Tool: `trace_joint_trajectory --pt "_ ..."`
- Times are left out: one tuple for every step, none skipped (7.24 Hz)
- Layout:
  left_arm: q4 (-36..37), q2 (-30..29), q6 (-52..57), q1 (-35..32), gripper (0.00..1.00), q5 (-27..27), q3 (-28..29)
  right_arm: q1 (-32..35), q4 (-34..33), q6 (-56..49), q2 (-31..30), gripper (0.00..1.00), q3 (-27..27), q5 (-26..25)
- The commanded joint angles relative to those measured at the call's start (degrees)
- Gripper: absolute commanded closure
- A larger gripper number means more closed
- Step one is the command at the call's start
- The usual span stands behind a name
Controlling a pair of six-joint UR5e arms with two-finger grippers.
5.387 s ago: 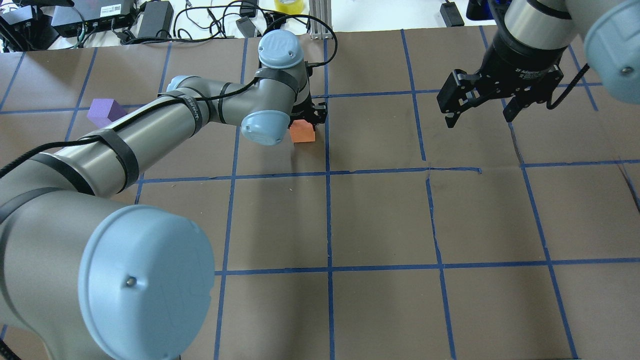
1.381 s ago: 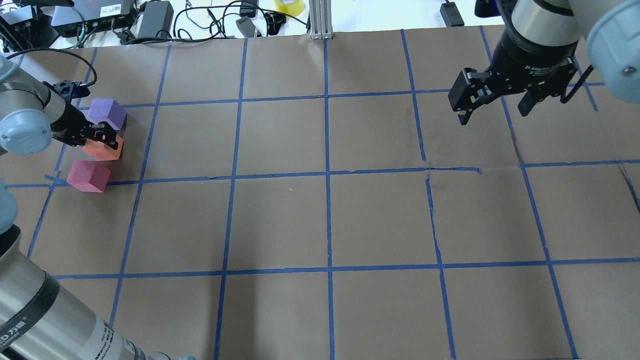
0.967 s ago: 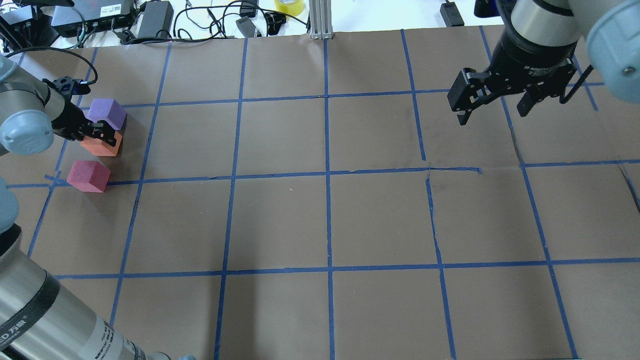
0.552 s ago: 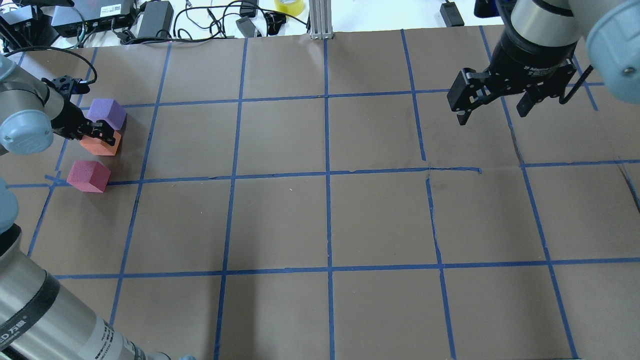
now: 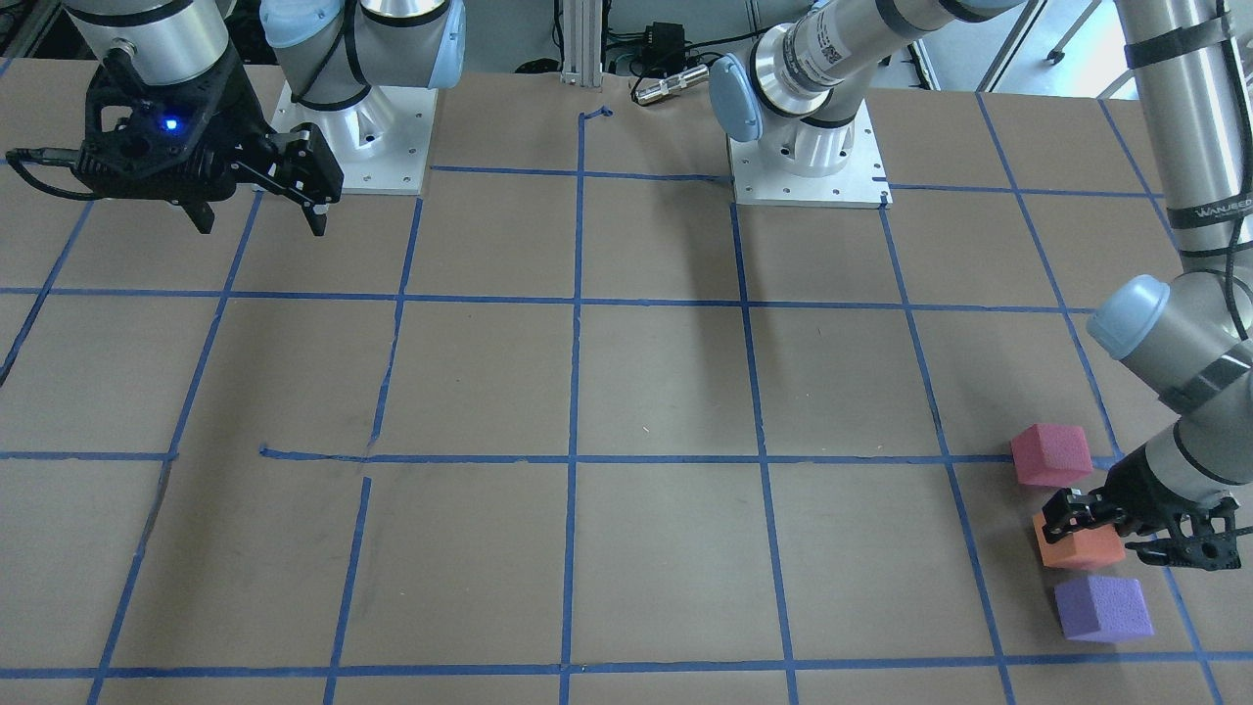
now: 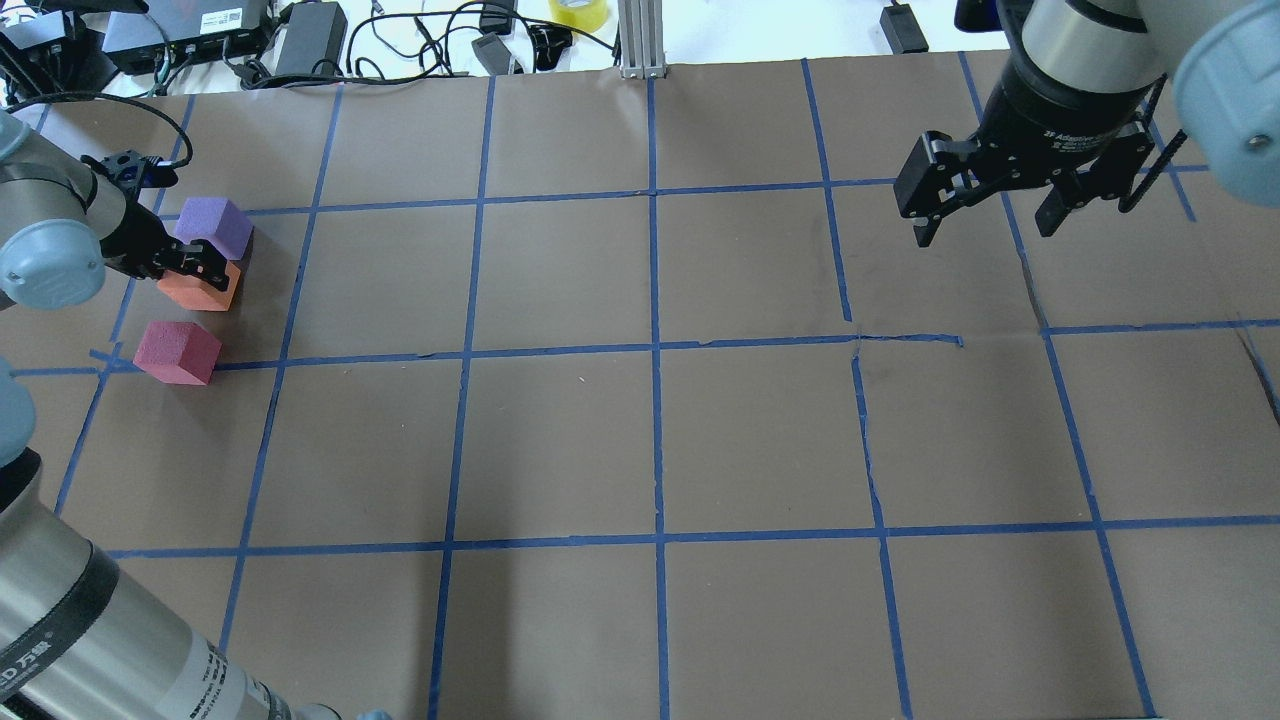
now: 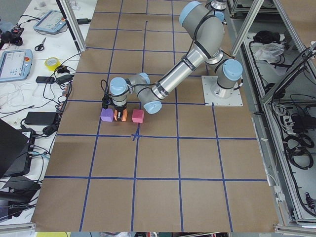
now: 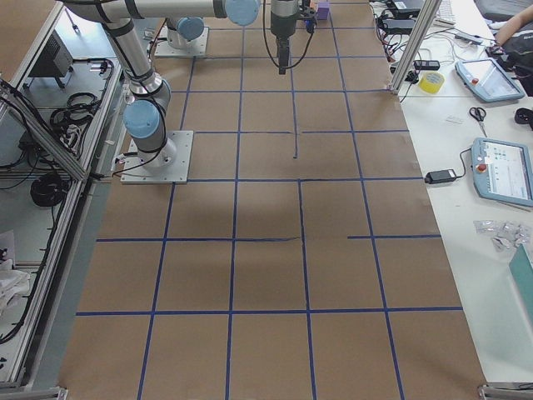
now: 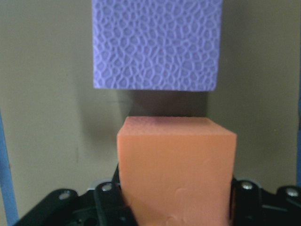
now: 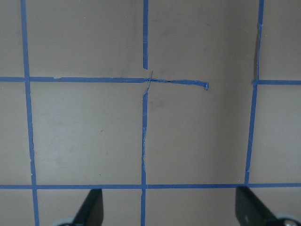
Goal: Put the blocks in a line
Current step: 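Lower the orange cube into the gap and adjust its position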
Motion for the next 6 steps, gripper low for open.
trace_joint_trajectory --pt "0.0 0.1 0.1 0.1 1.0 0.4 0.0 0.0 0.0 0.3 0.0 0.0 -0.1 0.0" --pt "0.0 0.1 0.1 0.1 1.0 0.3 -0.1 0.0 -0.1 0.1 0.1 0.0 -0.1 0.0" --pt "0.0 0.1 0.1 0.1 1.0 0.3 -0.2 0.0 -0.1 0.0 0.1 0.0 0.0 -0.2" --pt "0.0 0.1 0.1 0.1 1.0 0.3 -0.3 0.0 0.0 -0.1 0.2 0.0 0.0 -0.6" --pt "0.0 0.0 -0.1 0.2 1.0 0.5 -0.3 0.0 -0.1 -0.1 0.2 0.0 0.0 -0.7" --pt "0.0 0.0 0.0 0.2 1.0 0.7 -0.2 0.0 0.0 -0.1 0.2 0.0 0.0 -0.7"
